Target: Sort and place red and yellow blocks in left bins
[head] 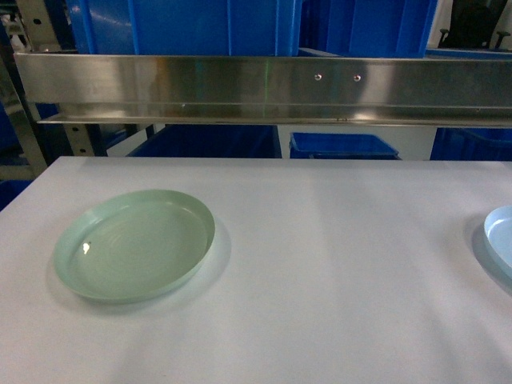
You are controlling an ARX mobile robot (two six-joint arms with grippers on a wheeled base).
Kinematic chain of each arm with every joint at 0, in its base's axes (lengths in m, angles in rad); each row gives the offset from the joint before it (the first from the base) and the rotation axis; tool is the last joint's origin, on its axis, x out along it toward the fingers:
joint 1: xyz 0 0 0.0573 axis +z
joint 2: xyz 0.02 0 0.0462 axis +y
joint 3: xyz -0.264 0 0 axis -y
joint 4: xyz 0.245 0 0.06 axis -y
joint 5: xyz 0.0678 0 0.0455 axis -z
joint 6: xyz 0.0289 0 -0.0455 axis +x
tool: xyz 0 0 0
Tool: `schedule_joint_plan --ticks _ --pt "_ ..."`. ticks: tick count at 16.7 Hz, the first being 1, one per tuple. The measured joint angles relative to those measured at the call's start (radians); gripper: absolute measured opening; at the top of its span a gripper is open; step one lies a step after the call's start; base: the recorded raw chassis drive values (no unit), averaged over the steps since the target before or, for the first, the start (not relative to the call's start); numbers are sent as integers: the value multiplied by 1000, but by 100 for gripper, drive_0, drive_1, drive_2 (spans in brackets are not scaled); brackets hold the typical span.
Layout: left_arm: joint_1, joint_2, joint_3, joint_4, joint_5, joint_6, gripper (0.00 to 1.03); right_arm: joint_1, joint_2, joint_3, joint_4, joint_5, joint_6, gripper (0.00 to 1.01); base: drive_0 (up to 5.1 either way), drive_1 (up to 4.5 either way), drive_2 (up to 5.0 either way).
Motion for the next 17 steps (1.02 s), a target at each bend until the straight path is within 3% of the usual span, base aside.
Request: schedule_joint_plan --ticks 4,12,17 --pt "-9 9 0 52 19 5 29 0 0 0 0 0 0 28 0 0 0" --pt "-9 9 0 47 22 19 28 0 0 0 2 0 0 28 0 0 0" --pt "-12 11 0 48 23 19 28 -9 -1 0 2 2 0 28 -473 262 262"
